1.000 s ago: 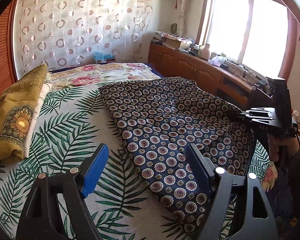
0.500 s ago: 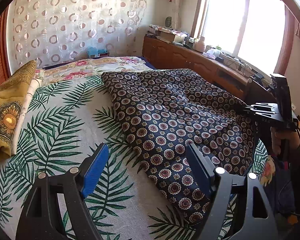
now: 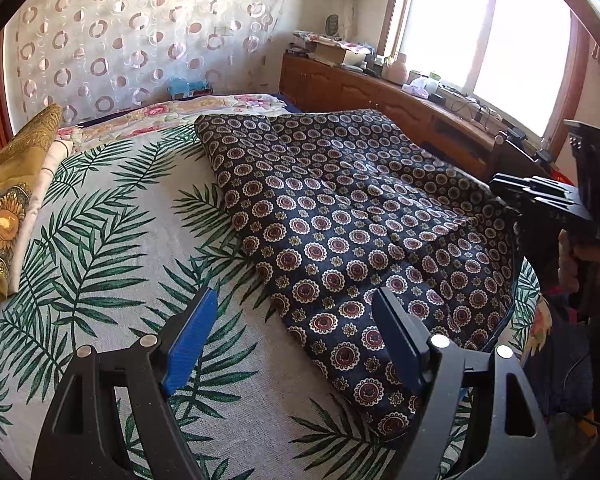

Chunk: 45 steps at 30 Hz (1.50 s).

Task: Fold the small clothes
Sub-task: 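Open the right gripper and withdraw from the folded robe, then grasp the folded robe's end with both grippers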

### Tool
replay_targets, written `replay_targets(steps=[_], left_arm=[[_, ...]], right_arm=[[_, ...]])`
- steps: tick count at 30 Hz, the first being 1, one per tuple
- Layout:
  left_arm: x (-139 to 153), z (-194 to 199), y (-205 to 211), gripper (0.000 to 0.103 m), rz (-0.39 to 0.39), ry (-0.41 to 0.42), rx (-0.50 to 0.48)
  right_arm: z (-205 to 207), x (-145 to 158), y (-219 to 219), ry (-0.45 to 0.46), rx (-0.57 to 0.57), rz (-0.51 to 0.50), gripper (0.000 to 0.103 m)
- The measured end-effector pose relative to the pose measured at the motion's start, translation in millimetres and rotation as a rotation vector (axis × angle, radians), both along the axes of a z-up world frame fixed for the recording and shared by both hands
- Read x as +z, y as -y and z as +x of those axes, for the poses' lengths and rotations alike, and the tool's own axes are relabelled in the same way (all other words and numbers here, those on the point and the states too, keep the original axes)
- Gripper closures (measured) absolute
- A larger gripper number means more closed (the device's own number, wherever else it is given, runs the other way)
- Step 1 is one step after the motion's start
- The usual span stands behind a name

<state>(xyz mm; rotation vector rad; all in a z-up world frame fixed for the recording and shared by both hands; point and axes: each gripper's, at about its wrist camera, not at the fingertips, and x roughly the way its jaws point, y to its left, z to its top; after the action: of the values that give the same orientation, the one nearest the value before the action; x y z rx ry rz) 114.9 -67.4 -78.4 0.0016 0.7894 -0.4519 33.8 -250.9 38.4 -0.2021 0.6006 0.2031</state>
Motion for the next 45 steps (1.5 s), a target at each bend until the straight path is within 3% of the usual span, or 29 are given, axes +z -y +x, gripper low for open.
replay_targets(steps=[2,4,10,19,24,26,32,45], left_arm=[[-3,-1,1,0.023,0.005,-0.006,-0.001],[-5,-1,2,0.023,0.01,-0.013,-0.004],[-10,-5,5,0.023,0.008,-0.03,-0.016],[-13,-14,5,0.023,0.015,-0.041,-0.038],[-13,-20,8,0.033,0.005,-0.046,-0.07],[-14,-22,9,0.043,0.0,-0.058,-0.08],[-15,-28,9,0.061,-0.012,-0.07,-0.094],[-16,-42,12,0.065,-0.039,-0.081,-0.135]], right_arm=[[-10,2,-5,0.017,0.008,0.009,0.059],[-17,3,-8,0.032,0.024,0.03,0.053],[-28,-24,-29,-0.014,0.1,0.026,0.053],[-22,-48,-37,-0.073,0.115,0.004,0.053],[-14,-50,-31,-0.104,0.091,0.011,0.053],[-13,-52,-30,-0.097,0.095,0.021,0.051],[-16,-55,-29,-0.085,0.1,0.014,0.046],[-18,-50,-29,-0.111,0.107,0.029,0.043]])
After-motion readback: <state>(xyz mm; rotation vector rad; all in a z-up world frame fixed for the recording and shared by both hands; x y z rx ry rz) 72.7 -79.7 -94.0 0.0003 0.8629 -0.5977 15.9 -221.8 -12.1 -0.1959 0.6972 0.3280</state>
